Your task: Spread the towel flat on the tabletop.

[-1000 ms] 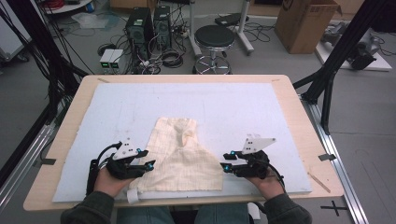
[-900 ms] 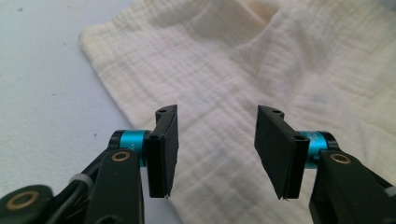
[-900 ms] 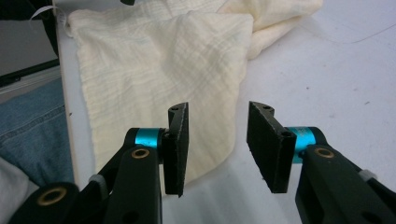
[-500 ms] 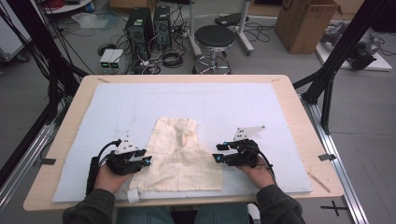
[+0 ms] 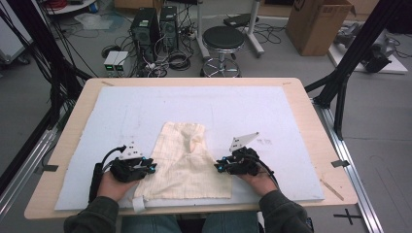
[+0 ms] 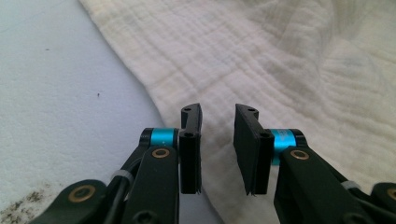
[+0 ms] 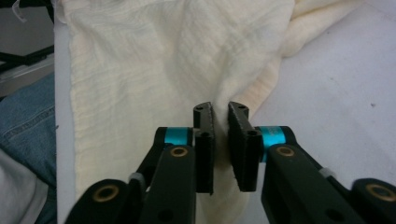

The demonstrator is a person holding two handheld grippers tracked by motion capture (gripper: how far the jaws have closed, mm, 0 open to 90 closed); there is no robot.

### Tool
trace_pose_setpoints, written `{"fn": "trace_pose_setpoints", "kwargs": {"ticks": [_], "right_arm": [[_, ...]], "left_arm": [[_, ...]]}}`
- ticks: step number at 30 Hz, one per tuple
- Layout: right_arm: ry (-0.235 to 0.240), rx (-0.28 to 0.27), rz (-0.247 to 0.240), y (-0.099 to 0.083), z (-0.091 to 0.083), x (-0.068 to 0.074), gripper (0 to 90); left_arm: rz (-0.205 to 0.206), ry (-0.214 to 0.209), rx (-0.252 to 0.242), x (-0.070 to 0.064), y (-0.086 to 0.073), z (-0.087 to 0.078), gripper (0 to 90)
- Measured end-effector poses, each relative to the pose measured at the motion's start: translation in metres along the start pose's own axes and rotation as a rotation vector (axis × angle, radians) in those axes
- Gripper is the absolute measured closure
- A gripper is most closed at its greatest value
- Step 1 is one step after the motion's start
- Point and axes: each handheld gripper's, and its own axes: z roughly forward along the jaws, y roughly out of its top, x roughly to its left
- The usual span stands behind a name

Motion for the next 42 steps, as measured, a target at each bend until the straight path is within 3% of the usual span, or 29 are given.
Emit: {"fn": "trace_pose_setpoints", "kwargs": {"ticks": [7, 11, 14, 17, 18, 19, 21, 22, 24, 25, 26, 27, 31, 37, 42], "right_arm": [[-0.016, -0.006, -0.021, 0.011, -0.021, 0.006, 85.2], [-0.019, -0.002, -0.049, 0.017, -0.032, 0.018, 85.2], [-0.004, 0.052, -0.075, 0.013, -0.025, 0.028, 75.7], [-0.004, 0.050, -0.057, 0.011, -0.024, 0.027, 70.1], [-0.008, 0.005, -0.031, 0.013, -0.027, 0.022, 65.7], [-0.008, 0.005, -0.031, 0.013, -0.027, 0.022, 65.7], [-0.014, -0.050, -0.003, 0.019, -0.033, 0.014, 63.9], [-0.033, -0.099, 0.017, 0.026, -0.038, 0.005, 63.3], [-0.037, -0.112, 0.032, 0.029, -0.039, 0.000, 63.5], [-0.071, -0.118, 0.060, 0.034, -0.036, -0.011, 64.2], [-0.071, -0.118, 0.060, 0.034, -0.036, -0.011, 64.2], [-0.097, -0.093, 0.079, 0.037, -0.026, -0.020, 65.0], [-0.111, -0.042, 0.112, 0.041, 0.001, -0.034, 65.3], [-0.087, 0.020, 0.170, 0.041, 0.034, -0.046, 65.0], [-0.067, 0.036, 0.203, 0.041, 0.046, -0.048, 67.7]], "left_arm": [[-0.008, -0.001, 0.005, -0.001, 0.000, -0.001, 71.6], [-0.004, -0.005, 0.009, -0.001, -0.001, -0.003, 71.6], [-0.004, -0.002, 0.006, -0.002, -0.001, -0.002, 71.4], [0.002, -0.001, 0.009, -0.002, -0.001, -0.003, 71.4], [0.005, 0.000, 0.013, -0.002, -0.001, -0.003, 71.3], [0.005, -0.001, 0.013, -0.002, -0.001, -0.003, 71.3], [0.004, 0.000, 0.011, -0.002, -0.001, -0.003, 71.3], [0.003, -0.001, 0.009, -0.002, -0.001, -0.002, 71.3], [0.003, -0.001, 0.009, -0.002, -0.001, -0.002, 71.3], [0.004, -0.001, 0.009, -0.002, -0.001, -0.002, 71.3], [0.004, -0.001, 0.009, -0.002, -0.001, -0.002, 71.3], [0.007, 0.001, 0.009, -0.002, -0.001, -0.002, 71.3], [0.008, 0.001, 0.006, -0.002, -0.002, -0.002, 71.3], [0.012, 0.000, 0.007, -0.002, -0.002, -0.002, 71.2], [0.013, -0.001, 0.004, -0.002, -0.002, -0.002, 71.2]]}}
